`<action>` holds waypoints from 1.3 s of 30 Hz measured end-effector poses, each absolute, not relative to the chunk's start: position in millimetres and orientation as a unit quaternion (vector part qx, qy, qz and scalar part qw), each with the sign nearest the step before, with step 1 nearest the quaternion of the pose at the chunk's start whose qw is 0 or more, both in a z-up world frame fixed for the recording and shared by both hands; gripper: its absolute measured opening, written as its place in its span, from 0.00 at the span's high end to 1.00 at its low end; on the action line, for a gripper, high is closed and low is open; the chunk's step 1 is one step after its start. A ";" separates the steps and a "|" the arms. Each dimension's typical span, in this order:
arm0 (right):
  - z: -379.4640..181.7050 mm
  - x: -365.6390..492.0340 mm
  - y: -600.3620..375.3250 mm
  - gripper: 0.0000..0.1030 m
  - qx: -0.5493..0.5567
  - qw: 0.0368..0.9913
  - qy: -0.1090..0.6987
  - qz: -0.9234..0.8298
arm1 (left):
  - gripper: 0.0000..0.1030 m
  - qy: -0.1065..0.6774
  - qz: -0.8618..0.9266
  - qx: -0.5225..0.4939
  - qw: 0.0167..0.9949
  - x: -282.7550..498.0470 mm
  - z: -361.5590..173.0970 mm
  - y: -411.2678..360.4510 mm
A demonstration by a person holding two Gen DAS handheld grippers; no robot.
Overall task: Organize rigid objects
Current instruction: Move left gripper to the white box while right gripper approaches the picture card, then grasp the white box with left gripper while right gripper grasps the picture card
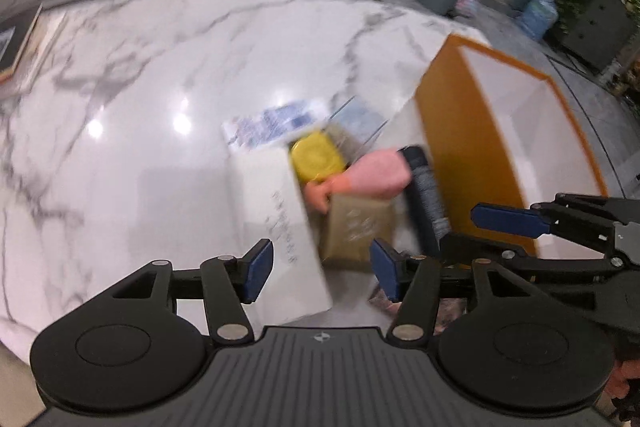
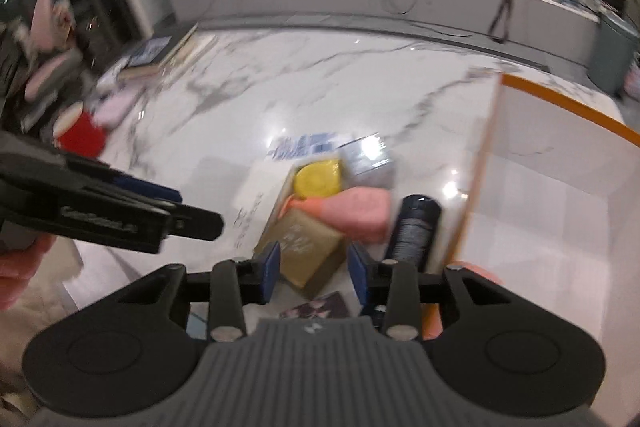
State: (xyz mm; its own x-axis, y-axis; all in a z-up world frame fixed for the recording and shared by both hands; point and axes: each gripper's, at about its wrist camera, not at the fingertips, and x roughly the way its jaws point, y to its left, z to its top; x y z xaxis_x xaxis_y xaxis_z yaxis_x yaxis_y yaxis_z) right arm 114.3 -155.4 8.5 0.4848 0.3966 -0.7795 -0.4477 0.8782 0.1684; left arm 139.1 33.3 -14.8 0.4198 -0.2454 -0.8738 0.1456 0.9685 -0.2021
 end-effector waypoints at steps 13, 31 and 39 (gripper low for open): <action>-42.9 122.2 -110.2 0.50 -0.195 0.785 0.524 0.267 | 0.24 0.567 -0.096 -0.030 0.818 145.5 -73.2 35.3; -53.9 122.8 -99.2 0.93 -0.175 0.779 0.537 0.273 | 0.31 0.607 -0.094 -0.036 0.788 135.4 -86.1 51.0; -51.3 119.0 -92.5 0.38 -0.215 0.777 0.533 0.256 | 0.32 0.624 -0.093 -0.031 0.775 114.4 -84.4 62.5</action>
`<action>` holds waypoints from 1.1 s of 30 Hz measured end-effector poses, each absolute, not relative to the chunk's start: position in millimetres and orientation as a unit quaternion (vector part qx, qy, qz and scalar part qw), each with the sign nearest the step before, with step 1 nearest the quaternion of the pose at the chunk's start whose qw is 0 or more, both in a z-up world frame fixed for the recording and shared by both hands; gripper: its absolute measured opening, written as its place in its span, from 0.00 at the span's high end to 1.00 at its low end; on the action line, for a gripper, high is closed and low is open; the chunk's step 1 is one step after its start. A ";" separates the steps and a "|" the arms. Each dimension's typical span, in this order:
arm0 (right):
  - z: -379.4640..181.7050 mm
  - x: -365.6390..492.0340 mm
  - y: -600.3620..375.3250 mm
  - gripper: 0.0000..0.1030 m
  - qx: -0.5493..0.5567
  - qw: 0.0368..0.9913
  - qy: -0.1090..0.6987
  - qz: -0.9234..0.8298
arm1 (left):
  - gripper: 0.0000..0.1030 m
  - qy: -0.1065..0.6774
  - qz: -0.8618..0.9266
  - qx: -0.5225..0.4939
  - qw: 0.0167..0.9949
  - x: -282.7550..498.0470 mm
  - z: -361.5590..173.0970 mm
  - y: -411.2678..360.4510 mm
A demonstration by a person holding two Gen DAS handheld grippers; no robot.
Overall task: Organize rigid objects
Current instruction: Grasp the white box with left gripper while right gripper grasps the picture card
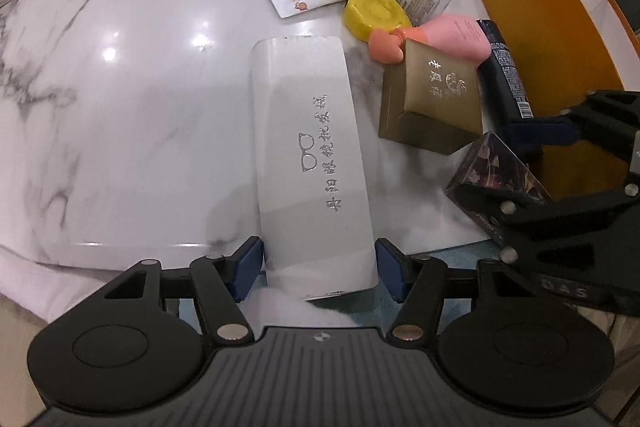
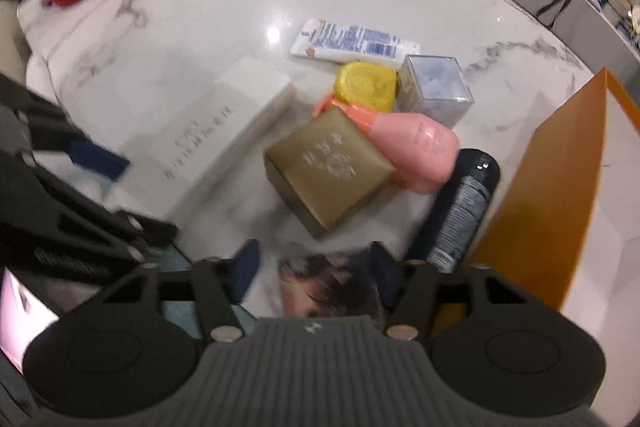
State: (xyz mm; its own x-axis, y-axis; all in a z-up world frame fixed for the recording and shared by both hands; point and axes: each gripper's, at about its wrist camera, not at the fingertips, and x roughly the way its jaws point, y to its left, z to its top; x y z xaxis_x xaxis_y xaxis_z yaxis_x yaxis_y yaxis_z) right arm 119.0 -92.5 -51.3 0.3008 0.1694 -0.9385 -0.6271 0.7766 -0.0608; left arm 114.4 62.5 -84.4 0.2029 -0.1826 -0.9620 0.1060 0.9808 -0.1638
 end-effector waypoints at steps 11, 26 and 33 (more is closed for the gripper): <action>-66.0 112.5 -97.2 0.36 -0.251 0.742 0.568 0.251 | 0.33 0.613 -0.093 -0.044 0.783 105.9 -81.7 67.6; -66.1 124.4 -88.7 0.42 -0.136 0.792 0.552 0.222 | 0.32 0.614 -0.108 -0.056 0.780 111.1 -83.9 73.5; -67.6 126.3 -107.5 0.37 -0.076 0.799 0.560 0.205 | 0.26 0.595 -0.091 -0.059 0.796 122.1 -86.1 71.9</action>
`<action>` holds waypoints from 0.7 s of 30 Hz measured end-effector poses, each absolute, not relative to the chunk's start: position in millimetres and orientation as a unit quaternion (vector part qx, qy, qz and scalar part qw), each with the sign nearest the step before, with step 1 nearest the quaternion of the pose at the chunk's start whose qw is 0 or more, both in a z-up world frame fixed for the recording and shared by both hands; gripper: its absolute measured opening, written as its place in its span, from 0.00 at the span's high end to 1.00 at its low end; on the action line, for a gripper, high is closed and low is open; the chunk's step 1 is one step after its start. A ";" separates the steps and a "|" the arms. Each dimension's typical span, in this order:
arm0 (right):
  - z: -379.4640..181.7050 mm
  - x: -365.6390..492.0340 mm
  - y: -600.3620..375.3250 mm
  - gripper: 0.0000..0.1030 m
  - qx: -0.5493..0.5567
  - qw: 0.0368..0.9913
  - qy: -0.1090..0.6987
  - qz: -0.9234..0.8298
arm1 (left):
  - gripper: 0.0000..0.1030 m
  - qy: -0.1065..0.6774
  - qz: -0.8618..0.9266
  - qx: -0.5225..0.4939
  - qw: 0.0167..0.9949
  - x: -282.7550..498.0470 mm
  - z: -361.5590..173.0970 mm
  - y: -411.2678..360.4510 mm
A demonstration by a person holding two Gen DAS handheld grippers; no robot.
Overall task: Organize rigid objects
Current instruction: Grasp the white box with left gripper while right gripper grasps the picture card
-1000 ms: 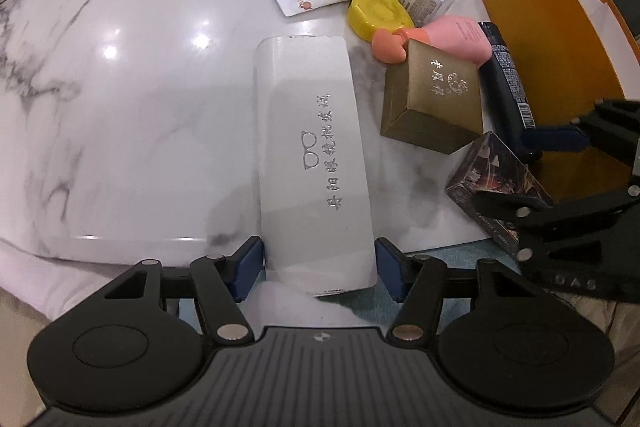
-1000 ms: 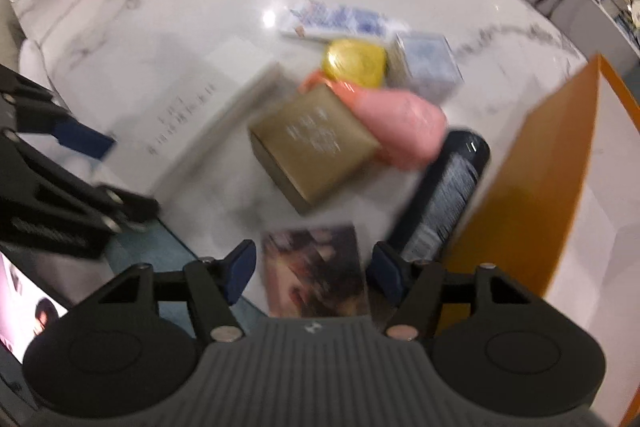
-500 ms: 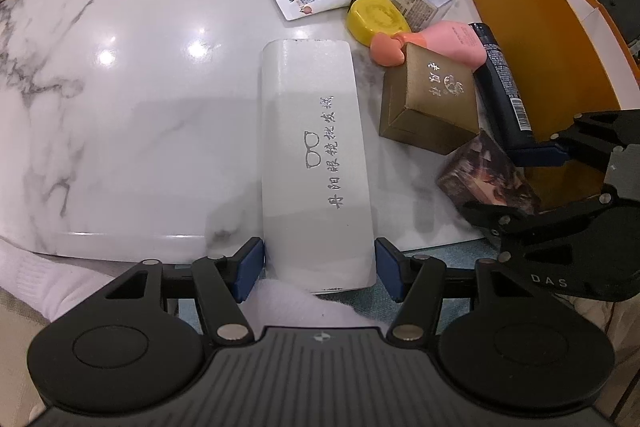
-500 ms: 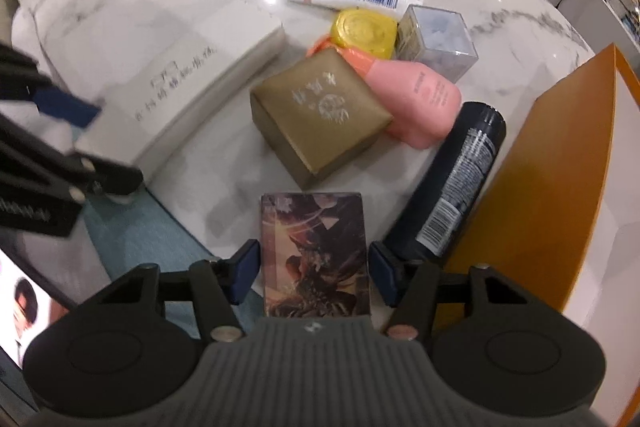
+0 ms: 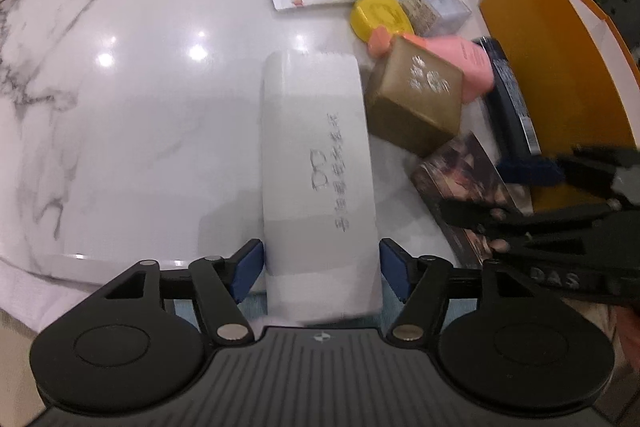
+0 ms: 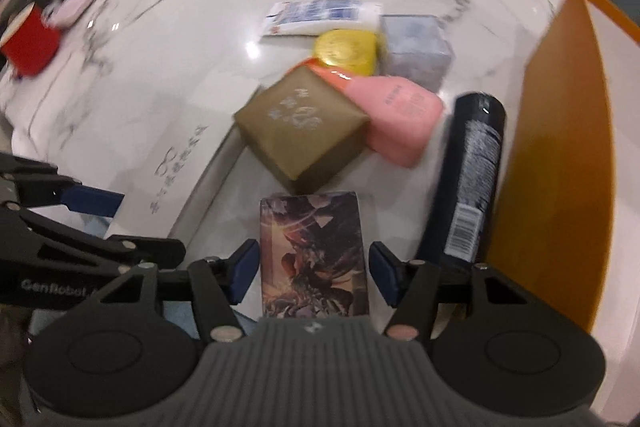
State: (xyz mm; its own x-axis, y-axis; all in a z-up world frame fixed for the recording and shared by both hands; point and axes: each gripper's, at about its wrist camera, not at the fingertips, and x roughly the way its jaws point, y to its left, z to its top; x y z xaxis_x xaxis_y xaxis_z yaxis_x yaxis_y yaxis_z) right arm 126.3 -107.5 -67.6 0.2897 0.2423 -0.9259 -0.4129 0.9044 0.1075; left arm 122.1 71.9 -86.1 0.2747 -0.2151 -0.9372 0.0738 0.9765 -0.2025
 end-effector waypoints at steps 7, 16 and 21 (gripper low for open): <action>-70.5 107.5 -110.6 0.31 -0.078 0.816 0.527 0.224 | 0.23 0.578 -0.076 -0.092 0.807 137.6 -87.7 78.9; -86.6 103.3 -112.6 0.36 -0.070 0.836 0.501 0.214 | 0.18 0.556 -0.055 0.009 0.829 134.8 -93.7 47.8; -89.6 101.2 -110.7 0.43 -0.076 0.846 0.485 0.209 | 0.14 0.546 -0.048 0.028 0.836 136.6 -97.0 42.7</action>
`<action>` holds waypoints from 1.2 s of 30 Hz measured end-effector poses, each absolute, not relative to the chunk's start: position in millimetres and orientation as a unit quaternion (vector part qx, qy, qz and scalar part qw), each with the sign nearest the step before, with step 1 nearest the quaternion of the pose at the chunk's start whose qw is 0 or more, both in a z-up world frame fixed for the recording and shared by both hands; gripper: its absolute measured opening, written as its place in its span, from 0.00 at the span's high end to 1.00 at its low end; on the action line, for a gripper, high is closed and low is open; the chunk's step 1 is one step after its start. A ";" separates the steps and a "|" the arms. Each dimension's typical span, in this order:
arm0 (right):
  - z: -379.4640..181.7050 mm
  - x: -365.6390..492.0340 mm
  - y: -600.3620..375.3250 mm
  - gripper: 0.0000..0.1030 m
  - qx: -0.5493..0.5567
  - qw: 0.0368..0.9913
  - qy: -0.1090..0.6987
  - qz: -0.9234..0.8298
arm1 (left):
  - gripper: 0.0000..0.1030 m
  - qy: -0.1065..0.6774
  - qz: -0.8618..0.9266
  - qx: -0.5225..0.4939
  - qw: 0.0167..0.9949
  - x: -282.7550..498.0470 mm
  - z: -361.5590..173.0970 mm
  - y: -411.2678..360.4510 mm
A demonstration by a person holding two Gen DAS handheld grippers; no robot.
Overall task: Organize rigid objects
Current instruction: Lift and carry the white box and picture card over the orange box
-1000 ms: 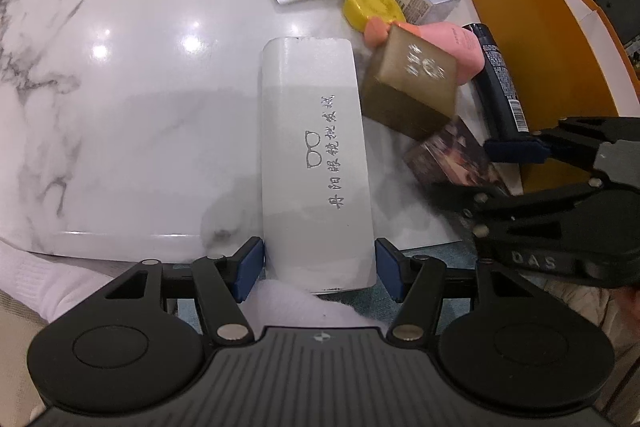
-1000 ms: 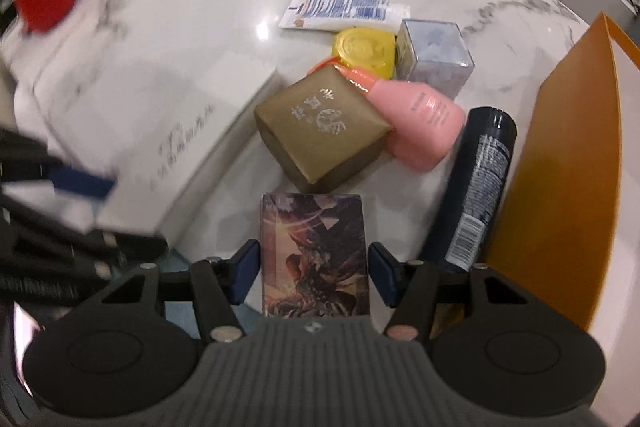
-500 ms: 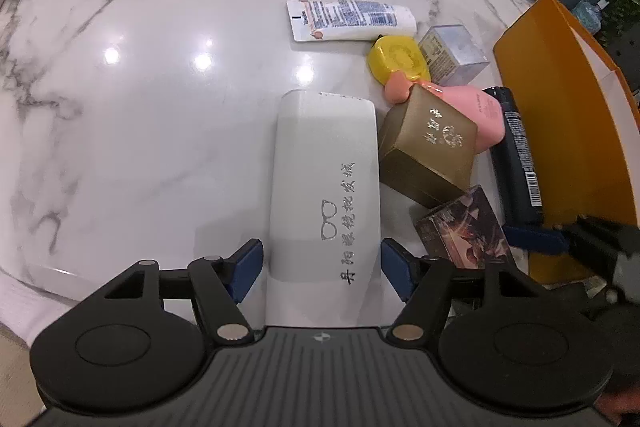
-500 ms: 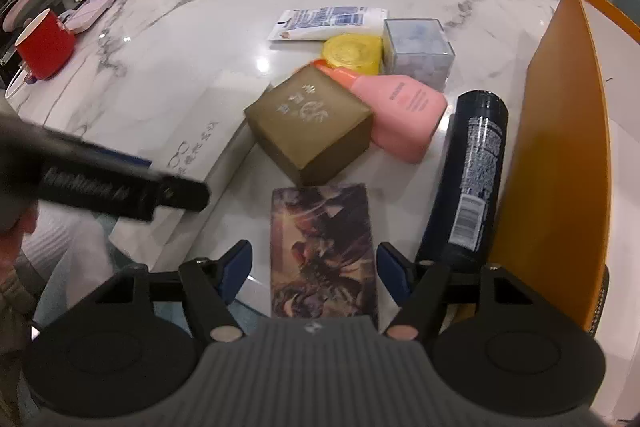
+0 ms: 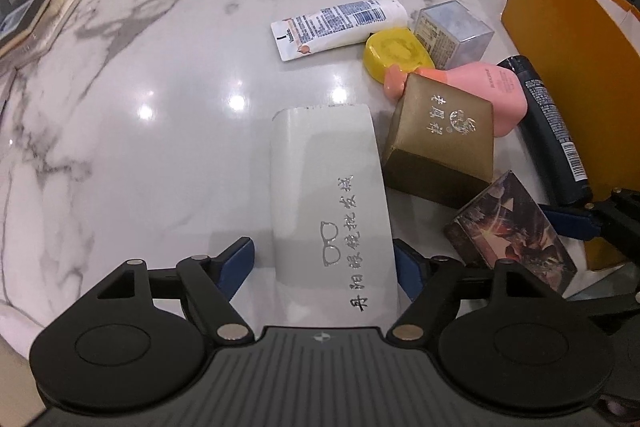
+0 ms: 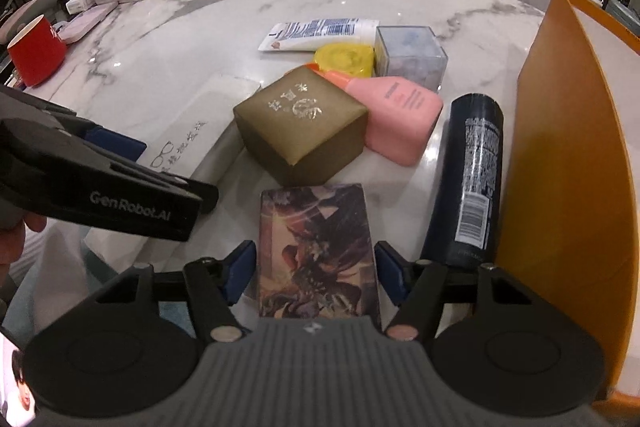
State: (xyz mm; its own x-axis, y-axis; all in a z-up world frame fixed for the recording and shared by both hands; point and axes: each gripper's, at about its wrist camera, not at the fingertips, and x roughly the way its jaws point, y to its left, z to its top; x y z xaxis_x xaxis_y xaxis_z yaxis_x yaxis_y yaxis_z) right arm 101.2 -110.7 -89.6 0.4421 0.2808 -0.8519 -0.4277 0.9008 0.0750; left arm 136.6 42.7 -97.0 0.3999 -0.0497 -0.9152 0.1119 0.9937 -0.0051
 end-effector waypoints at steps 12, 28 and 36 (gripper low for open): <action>-82.3 96.0 -113.6 0.44 -0.077 0.853 0.468 0.217 | 0.33 0.526 -0.057 -0.008 0.849 125.5 -89.4 50.8; -11.6 77.2 -139.3 0.44 -0.037 0.899 0.383 0.210 | 0.33 0.471 -0.079 -0.020 0.878 110.6 -13.1 28.5; 38.8 75.3 -185.0 0.44 0.008 0.925 0.332 0.186 | 0.33 0.443 -0.120 -0.019 0.888 121.9 38.6 -10.9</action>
State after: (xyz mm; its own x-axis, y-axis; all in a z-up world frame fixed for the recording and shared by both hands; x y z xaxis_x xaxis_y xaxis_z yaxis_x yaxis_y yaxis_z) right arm 75.3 -185.0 38.8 0.7112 0.3488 -0.6103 -0.3377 0.9310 0.1386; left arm 121.9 -10.9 38.6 0.5781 -0.2308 -0.7826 0.1967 0.9703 -0.1408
